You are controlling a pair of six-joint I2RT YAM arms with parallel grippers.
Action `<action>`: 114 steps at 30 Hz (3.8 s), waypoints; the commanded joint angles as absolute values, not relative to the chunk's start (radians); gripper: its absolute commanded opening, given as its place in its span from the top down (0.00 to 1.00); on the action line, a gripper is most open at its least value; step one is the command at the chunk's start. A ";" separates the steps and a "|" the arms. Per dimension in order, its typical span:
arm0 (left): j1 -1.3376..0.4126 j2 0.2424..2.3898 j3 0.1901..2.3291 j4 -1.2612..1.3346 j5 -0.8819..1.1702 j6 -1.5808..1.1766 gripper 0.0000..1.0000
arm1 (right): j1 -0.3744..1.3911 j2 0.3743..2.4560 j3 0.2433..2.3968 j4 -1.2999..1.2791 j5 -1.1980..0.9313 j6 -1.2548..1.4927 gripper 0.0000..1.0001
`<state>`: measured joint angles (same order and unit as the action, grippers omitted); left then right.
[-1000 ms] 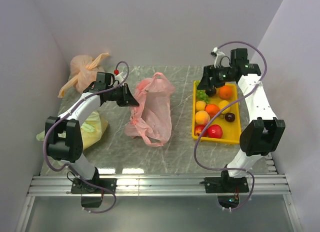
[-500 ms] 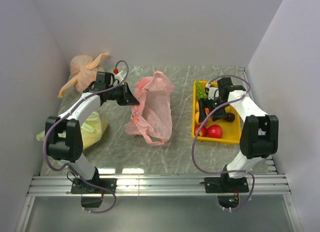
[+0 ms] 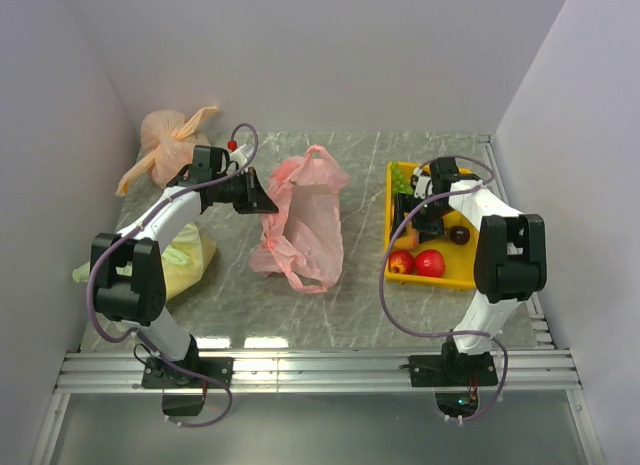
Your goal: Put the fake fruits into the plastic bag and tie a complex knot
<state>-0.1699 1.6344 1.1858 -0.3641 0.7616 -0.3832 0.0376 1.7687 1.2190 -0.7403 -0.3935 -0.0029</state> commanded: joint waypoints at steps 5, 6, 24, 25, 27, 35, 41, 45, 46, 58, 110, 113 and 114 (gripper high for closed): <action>-0.170 1.626 1.177 -0.354 0.761 -0.367 1.00 | 0.020 1.740 1.230 -0.707 -0.416 0.012 0.26; -0.172 1.626 1.177 -0.354 0.761 -0.368 1.00 | 0.017 1.724 1.235 -0.715 -0.423 0.009 0.33; -0.175 1.666 1.111 -0.089 0.983 -0.744 1.00 | 0.366 1.281 1.341 -0.534 -0.741 -0.066 0.44; -0.175 1.666 1.105 -0.071 0.994 -0.777 1.00 | 0.411 1.279 1.339 -0.517 -0.732 -0.064 0.44; -0.176 1.669 1.088 -0.035 1.017 -0.799 1.00 | 0.458 1.290 1.338 -0.477 -0.678 -0.069 0.44; -0.176 1.701 1.051 0.130 1.104 -0.929 1.00 | 0.635 1.468 1.325 -0.328 -0.419 -0.097 0.47; -0.175 1.704 1.002 0.198 1.138 -0.951 1.00 | 0.675 1.666 1.408 -0.392 -0.269 -0.135 0.26; -0.161 1.707 0.988 0.152 1.137 -0.888 1.00 | 0.718 1.726 1.393 -0.471 -0.213 -0.205 0.03; -0.155 1.709 0.985 0.146 1.137 -0.871 1.00 | 0.722 1.726 1.346 -0.475 -0.218 -0.247 0.02; -0.097 1.746 1.167 -0.432 0.990 -0.253 1.00 | 0.762 1.744 1.092 -0.476 0.024 -0.505 0.00; -0.199 1.643 1.046 -0.123 0.833 -0.552 1.00 | 0.750 1.511 1.468 -0.850 -0.508 -0.672 0.13; -0.196 1.655 1.043 -0.091 0.834 -0.592 1.00 | 0.799 1.473 1.361 -0.819 -0.443 -0.727 0.17; -0.196 1.657 1.043 -0.084 0.831 -0.597 1.00 | 0.827 1.460 1.326 -0.813 -0.431 -0.750 0.18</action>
<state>-0.1997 1.6558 1.0492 -0.1673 0.8349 -0.5243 0.7750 1.4990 1.3914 -0.7971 -0.4599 -0.6567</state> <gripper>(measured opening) 0.012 0.829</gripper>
